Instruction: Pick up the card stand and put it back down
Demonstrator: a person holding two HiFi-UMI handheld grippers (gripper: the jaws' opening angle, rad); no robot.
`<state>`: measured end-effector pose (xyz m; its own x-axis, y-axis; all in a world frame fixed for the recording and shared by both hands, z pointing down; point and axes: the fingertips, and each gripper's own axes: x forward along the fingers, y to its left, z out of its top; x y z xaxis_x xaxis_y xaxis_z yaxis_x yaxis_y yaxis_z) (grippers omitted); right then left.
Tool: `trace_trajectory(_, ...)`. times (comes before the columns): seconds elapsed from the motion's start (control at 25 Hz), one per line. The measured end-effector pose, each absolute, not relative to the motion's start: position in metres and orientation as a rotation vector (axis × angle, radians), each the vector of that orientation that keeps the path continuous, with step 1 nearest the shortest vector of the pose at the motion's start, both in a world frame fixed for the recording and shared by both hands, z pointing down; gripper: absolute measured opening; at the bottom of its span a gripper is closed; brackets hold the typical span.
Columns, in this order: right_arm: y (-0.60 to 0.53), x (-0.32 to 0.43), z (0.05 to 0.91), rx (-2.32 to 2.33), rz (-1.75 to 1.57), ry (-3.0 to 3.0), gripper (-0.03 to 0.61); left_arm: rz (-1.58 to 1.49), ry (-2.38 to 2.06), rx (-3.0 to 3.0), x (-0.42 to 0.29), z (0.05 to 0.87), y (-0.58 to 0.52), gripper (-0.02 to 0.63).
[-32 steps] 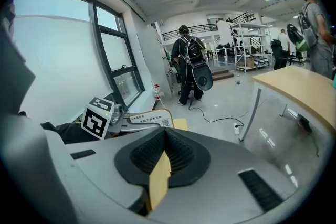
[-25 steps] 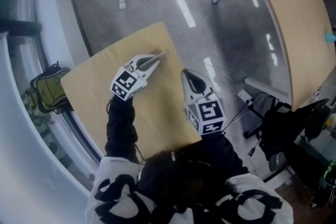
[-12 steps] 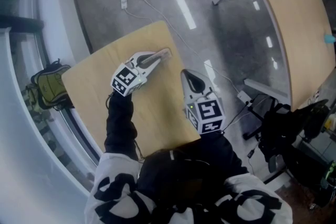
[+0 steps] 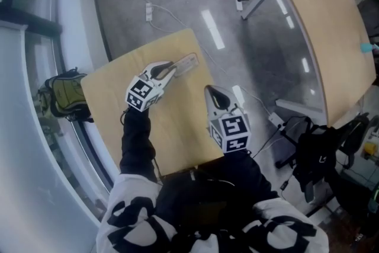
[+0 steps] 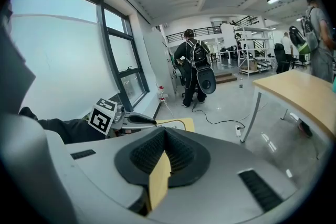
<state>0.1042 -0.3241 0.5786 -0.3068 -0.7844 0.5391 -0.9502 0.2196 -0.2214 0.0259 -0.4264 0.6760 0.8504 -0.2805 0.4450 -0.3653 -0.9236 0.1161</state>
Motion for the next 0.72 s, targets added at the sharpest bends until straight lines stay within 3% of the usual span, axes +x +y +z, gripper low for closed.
trace_trajectory(0.72,-0.262,0.059,0.502,1.599,0.516,-2.353,0.018,0.393,-0.823,2.863,-0.026,0.564,-0.333,0.054)
